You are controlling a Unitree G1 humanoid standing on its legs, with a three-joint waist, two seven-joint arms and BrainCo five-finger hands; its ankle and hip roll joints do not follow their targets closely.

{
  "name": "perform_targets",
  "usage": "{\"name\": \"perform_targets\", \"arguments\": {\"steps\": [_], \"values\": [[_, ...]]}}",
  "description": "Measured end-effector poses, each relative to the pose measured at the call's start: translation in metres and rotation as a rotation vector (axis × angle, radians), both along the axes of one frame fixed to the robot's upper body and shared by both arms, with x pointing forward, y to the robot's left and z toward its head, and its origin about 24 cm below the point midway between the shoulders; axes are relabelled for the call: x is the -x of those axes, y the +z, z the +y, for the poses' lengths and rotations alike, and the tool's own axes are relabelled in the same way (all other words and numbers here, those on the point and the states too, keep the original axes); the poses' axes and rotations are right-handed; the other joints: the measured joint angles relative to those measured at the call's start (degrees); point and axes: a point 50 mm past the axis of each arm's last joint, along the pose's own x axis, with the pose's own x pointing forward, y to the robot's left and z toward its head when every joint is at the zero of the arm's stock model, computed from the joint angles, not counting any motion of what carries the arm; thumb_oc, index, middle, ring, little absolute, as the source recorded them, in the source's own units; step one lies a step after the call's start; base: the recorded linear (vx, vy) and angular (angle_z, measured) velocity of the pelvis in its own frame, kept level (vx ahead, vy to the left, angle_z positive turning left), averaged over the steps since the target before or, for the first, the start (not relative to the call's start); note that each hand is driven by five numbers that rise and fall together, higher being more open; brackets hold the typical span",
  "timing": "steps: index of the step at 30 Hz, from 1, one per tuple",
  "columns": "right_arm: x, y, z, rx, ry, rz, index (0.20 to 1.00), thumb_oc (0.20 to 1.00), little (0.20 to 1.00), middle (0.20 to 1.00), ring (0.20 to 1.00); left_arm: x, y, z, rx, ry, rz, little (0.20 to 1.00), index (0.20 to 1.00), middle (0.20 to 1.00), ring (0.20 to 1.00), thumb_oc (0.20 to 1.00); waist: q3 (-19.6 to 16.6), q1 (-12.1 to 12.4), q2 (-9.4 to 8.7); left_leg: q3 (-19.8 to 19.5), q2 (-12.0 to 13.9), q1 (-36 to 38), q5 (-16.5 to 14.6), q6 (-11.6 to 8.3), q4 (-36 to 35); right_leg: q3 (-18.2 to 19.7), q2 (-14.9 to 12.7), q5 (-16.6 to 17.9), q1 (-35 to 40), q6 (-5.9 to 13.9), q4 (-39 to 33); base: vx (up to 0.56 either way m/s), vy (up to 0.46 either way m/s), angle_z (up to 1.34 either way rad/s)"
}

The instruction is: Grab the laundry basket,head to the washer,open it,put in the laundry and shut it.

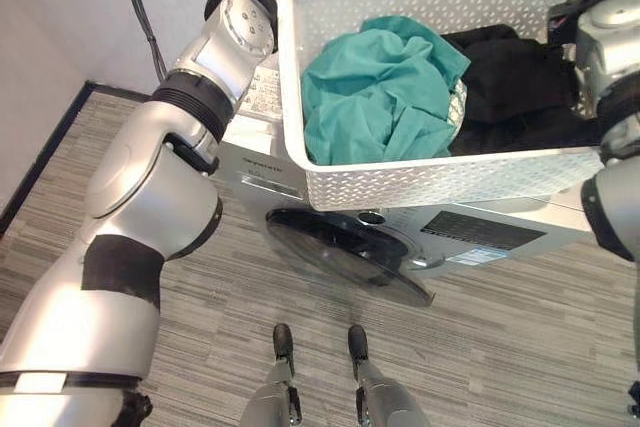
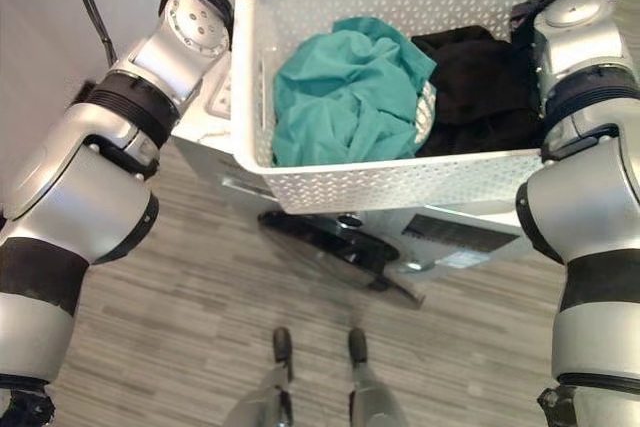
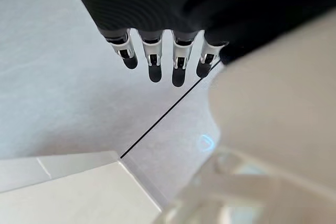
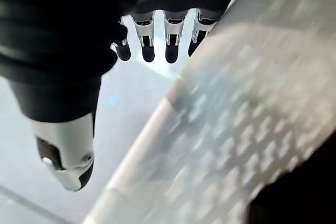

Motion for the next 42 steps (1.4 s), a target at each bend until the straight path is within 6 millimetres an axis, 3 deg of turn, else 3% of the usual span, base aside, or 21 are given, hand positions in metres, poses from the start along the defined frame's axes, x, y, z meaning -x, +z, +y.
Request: {"name": "perform_targets", "arguments": {"steps": [5,9,17,23,25,28,29,30,31,33,34,36,37,38,39,40,41,42], "values": [[-0.004,-0.006,0.007,-0.011,0.062,0.017,1.0,1.0,1.0,1.0,1.0,0.003,0.0,-0.011,0.065,-0.071,0.001,1.0,1.0,1.0,1.0,1.0,0.4,0.3,-0.15,-0.4,-0.1,2.6,-0.4,-0.04,0.0,-1.0,-0.1,-0.3,2.9,0.12,0.0,0.03,-0.005,0.06],[-0.002,-0.01,-0.002,-0.012,0.044,0.027,1.0,1.0,1.0,1.0,1.0,0.005,0.003,-0.013,0.089,-0.103,-0.02,1.0,1.0,1.0,1.0,1.0,0.5,0.7,-0.35,-0.5,-0.4,5.4,-1.2,0.46,0.0,-1.2,-0.5,-1.1,5.9,0.42,0.0,0.03,-0.009,0.05],[0.011,0.001,-0.03,-0.03,0.005,-0.013,1.0,1.0,1.0,1.0,1.0,0.012,0.024,0.009,0.064,-0.079,-0.103,1.0,1.0,1.0,1.0,1.0,0.3,0.9,-0.49,-0.5,-0.8,7.4,-1.6,0.75,0.0,-1.3,-0.9,-1.6,7.9,0.66,0.0,0.01,-0.002,-0.01],[0.012,-0.001,-0.032,-0.029,0.019,-0.02,1.0,1.0,1.0,1.0,1.0,0.012,0.027,0.02,0.014,-0.035,-0.12,1.0,1.0,1.0,1.0,1.0,0.3,1.1,-0.5,-0.5,-0.8,7.3,-1.4,0.93,0.0,-1.2,-0.9,-1.6,7.8,0.65,0.0,-0.01,0.0,0.0],[0.015,0.002,-0.035,-0.033,0.026,-0.04,1.0,1.0,1.0,1.0,1.0,0.014,0.03,0.031,0.001,-0.01,-0.135,1.0,1.0,1.0,1.0,1.0,0.3,1.2,-0.5,-0.5,-0.8,7.3,-1.4,0.93,0.0,-1.2,-0.9,-1.6,7.8,0.65,0.0,0.0,0.0,0.0],[0.036,0.013,-0.061,-0.031,0.009,-0.131,1.0,1.0,1.0,1.0,1.0,0.024,0.04,0.074,-0.018,0.08,-0.192,1.0,1.0,1.0,1.0,1.0,0.3,1.7,-0.45,-0.7,-0.8,7.4,-1.4,0.84,0.0,-1.4,-0.9,-1.6,8.0,0.6,0.0,0.03,-0.013,0.02],[0.05,0.015,-0.069,-0.003,0.041,-0.194,1.0,1.0,1.0,1.0,1.0,0.036,0.043,0.088,-0.033,0.065,-0.251,1.0,1.0,1.0,1.0,1.0,0.3,1.9,-0.45,-0.7,-0.8,7.5,-1.4,0.75,0.0,-1.4,-0.9,-1.8,8.1,0.41,0.0,0.0,0.0,0.0],[0.072,0.012,-0.092,0.07,-0.008,-0.229,1.0,1.0,1.0,1.0,1.0,0.053,0.041,0.121,-0.066,0.119,-0.307,1.0,1.0,1.0,1.0,1.0,0.3,2.1,-0.43,-0.8,-0.8,8.1,-1.6,0.69,0.0,-1.4,-0.8,-1.9,8.7,0.35,0.0,0.05,-0.033,0.02],[0.079,0.004,-0.108,0.07,-0.071,-0.212,1.0,1.0,1.0,1.0,1.0,0.055,0.033,0.137,-0.047,0.171,-0.291,1.0,1.0,1.0,1.0,1.0,0.1,2.2,-0.58,-0.8,-0.7,8.7,-2.0,0.72,0.0,-1.5,-0.8,-2.2,9.4,0.31,0.0,0.06,-0.037,0.03],[0.117,-0.023,-0.134,0.168,-0.148,-0.204,1.0,1.0,1.0,1.0,1.0,0.085,0.005,0.176,-0.042,0.212,-0.305,1.0,1.0,1.0,1.0,1.0,-0.4,2.8,-0.85,-0.9,-0.8,10.2,-3.1,0.31,0.0,-1.4,-0.8,-3.3,10.8,0.27,0.0,0.05,-0.011,0.02],[0.141,-0.044,-0.147,0.213,-0.191,-0.182,1.0,1.0,1.0,1.0,1.0,0.103,-0.018,0.198,-0.095,0.258,-0.277,1.0,1.0,1.0,1.0,1.0,-0.9,2.8,-1.1,-1.0,-0.8,10.6,-3.5,0.51,0.0,-1.5,-0.8,-3.8,11.2,0.14,-0.1,0.03,-0.017,0.05],[0.157,-0.081,-0.179,0.144,-0.33,-0.078,1.0,1.0,1.0,1.0,1.0,0.1,-0.056,0.226,-0.086,0.371,-0.129,1.0,1.0,1.0,1.0,1.0,-2.0,2.9,-1.54,-1.5,-0.8,11.3,-4.1,0.19,-0.1,-1.7,-0.7,-4.4,12.1,0.15,0.0,0.08,-0.022,0.1],[0.193,-0.097,-0.185,0.169,-0.363,-0.1,1.0,1.0,1.0,1.0,1.0,0.125,-0.076,0.236,-0.068,0.367,-0.136,1.0,1.0,1.0,1.0,1.0,-2.3,3.1,-1.53,-1.8,-0.8,10.9,-4.5,0.4,0.0,-2.1,-0.8,-5.0,12.0,-0.03,-0.1,0.11,-0.019,0.11],[0.206,-0.112,-0.192,0.159,-0.399,-0.077,1.0,1.0,1.0,1.0,1.0,0.133,-0.094,0.242,-0.066,0.38,-0.101,1.0,1.0,1.0,1.0,1.0,-2.5,3.0,-1.72,-1.8,-0.8,11.1,-4.6,0.32,0.0,-2.2,-0.6,-4.9,12.1,0.07,0.0,0.05,-0.022,0.08],[0.224,-0.14,-0.204,0.116,-0.476,0.001,1.0,1.0,1.0,1.0,1.0,0.144,-0.129,0.256,-0.038,0.433,0.004,1.0,1.0,1.0,1.0,1.0,-3.4,3.1,-1.86,-1.8,-0.8,11.5,-5.0,0.34,0.0,-2.2,-0.7,-5.3,12.6,0.02,0.0,0.05,-0.016,-0.02],[0.248,-0.164,-0.211,0.095,-0.526,0.061,1.0,1.0,1.0,1.0,1.0,0.168,-0.159,0.266,0.002,0.466,0.068,1.0,1.0,1.0,1.0,1.0,-3.9,3.0,-1.99,-1.7,-0.8,11.6,-5.3,0.4,0.0,-2.1,-0.8,-5.7,12.5,0.05,-0.1,0.0,0.0,0.0],[0.266,-0.182,-0.218,0.068,-0.584,0.116,1.0,1.0,1.0,1.0,1.0,0.182,-0.181,0.272,0.011,0.504,0.136,1.0,1.0,1.0,1.0,1.0,-4.1,2.9,-2.19,-1.7,-0.8,11.8,-5.3,0.29,0.0,-2.1,-0.7,-5.8,12.8,0.05,0.0,0.03,-0.017,-0.04],[0.272,-0.191,-0.221,0.049,-0.609,0.148,1.0,1.0,1.0,1.0,1.0,0.187,-0.192,0.276,0.012,0.523,0.18,1.0,1.0,1.0,1.0,1.0,-4.2,2.9,-2.28,-1.7,-0.8,12.0,-5.5,0.3,0.0,-2.1,-0.7,-5.8,12.9,0.04,-0.1,0.03,-0.016,-0.1]]}}
